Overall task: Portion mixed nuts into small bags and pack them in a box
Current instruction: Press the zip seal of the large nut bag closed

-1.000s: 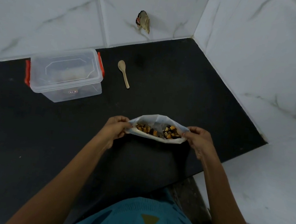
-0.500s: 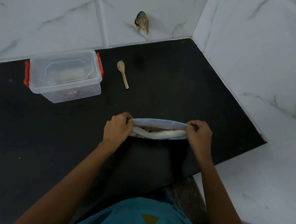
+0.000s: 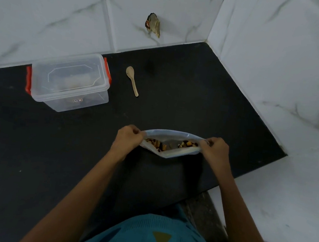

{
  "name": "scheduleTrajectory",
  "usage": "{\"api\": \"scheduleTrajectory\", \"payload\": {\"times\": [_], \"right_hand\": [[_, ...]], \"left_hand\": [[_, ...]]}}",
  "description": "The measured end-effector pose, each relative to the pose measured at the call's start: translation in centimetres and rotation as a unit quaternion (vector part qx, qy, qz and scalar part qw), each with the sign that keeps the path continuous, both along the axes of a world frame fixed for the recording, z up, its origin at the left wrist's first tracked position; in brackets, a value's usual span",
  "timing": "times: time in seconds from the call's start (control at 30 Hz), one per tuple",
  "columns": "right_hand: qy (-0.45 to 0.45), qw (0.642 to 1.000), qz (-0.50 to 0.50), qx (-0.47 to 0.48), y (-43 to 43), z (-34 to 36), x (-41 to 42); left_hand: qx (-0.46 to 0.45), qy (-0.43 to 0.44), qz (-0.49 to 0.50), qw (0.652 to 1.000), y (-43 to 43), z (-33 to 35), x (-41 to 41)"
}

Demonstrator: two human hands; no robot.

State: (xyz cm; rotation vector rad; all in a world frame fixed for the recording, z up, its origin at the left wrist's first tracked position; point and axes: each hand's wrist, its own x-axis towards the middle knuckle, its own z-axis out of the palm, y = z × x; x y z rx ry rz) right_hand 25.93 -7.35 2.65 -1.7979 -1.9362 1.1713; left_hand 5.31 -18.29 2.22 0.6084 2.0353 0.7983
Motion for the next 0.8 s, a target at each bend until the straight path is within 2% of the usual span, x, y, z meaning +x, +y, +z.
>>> {"api": "scheduleTrajectory", "payload": {"times": [0.07, 0.13, 0.27, 0.37, 0.5, 0.6, 0.7, 0.8], "right_hand": [[-0.014, 1.0, -0.014, -0.006, -0.1, -0.1, 0.0], [-0.007, 0.997, -0.04, -0.068, -0.1, 0.1, -0.1], [0.153, 0.951, -0.093, -0.252, -0.3, 0.7, 0.1], [0.22, 0.924, -0.111, -0.293, -0.2, 0.5, 0.6], [0.282, 0.891, -0.123, -0.334, 0.0, 0.2, 1.2], [0.339, 0.846, -0.141, -0.387, 0.0, 0.4, 1.4], [0.38, 0.8, -0.155, -0.438, -0.2, 0.4, 1.6], [0.399, 0.788, -0.154, -0.443, -0.3, 0.3, 1.5]], "left_hand": [[0.002, -0.025, 0.028, 0.999, -0.1, 0.1, -0.1], [0.002, -0.017, 0.032, 0.999, -0.4, 0.3, -0.1], [-0.026, -0.043, 0.033, 0.998, -0.6, 0.2, 0.0], [-0.024, -0.152, 0.079, 0.985, -0.6, 0.1, 0.1], [0.002, -0.348, 0.13, 0.928, -0.8, 0.5, -0.4], [0.0, -0.419, 0.152, 0.895, -1.3, 0.4, -0.8], [-0.005, -0.425, 0.149, 0.893, -1.4, 0.3, -0.4], [-0.003, -0.391, 0.17, 0.905, -1.3, -0.1, -0.1]]}}
